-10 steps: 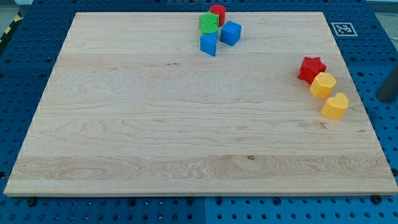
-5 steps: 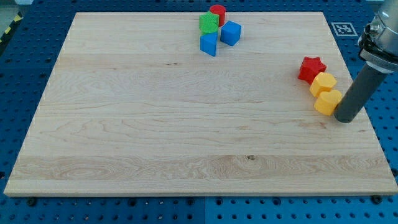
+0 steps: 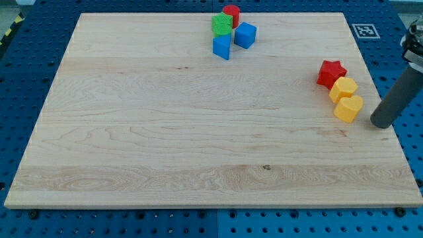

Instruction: Push the yellow heart into the blue cube

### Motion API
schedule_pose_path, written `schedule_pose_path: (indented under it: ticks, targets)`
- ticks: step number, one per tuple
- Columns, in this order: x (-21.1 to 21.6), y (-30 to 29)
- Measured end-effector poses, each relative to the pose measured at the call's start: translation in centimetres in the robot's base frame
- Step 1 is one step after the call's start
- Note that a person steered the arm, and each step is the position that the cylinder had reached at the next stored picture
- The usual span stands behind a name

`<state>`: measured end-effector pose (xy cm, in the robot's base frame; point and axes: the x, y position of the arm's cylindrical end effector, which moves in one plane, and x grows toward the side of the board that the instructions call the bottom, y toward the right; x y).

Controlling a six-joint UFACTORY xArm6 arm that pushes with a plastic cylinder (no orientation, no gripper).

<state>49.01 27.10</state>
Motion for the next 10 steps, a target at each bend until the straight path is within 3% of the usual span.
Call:
schedule_pose_path:
  ticks: [3,5,10]
  targets:
    - [-4.8,-8.0]
    - [-5.3,-13.3]
    - [-6.2,-19.7]
